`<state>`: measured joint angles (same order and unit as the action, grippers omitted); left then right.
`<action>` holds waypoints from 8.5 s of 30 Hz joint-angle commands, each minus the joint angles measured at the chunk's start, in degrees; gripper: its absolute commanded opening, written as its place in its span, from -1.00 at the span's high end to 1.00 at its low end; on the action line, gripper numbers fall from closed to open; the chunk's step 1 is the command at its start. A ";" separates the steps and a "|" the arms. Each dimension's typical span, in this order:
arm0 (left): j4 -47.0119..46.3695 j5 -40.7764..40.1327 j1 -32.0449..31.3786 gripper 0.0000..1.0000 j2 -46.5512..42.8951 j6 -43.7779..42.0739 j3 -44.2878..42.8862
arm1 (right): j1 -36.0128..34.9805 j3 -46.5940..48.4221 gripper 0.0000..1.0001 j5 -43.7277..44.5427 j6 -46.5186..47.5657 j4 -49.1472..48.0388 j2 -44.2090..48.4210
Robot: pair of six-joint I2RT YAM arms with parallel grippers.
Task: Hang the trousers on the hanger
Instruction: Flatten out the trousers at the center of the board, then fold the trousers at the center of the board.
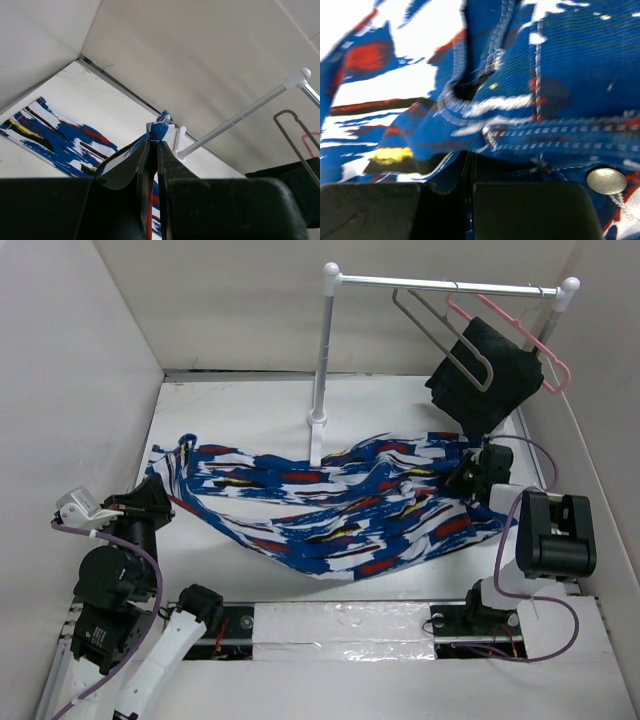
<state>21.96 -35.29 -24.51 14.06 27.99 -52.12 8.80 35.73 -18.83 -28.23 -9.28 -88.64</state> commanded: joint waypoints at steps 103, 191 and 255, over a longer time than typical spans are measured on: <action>2.91 -5.31 26.09 1.00 47.97 4.70 -5.01 | 3.25 30.37 1.00 29.90 5.64 28.19 6.21; -17.71 10.40 6.24 0.86 76.48 20.08 -18.49 | 25.66 -13.93 -0.72 0.20 -6.31 -11.90 15.08; -46.04 9.88 -39.73 1.00 77.94 24.48 13.20 | -40.97 35.90 1.00 23.13 9.06 17.71 45.39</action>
<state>-23.55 -25.74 -62.35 89.19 52.23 -35.16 -33.41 64.99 1.63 -21.43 13.37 -47.18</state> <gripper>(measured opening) 0.003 0.098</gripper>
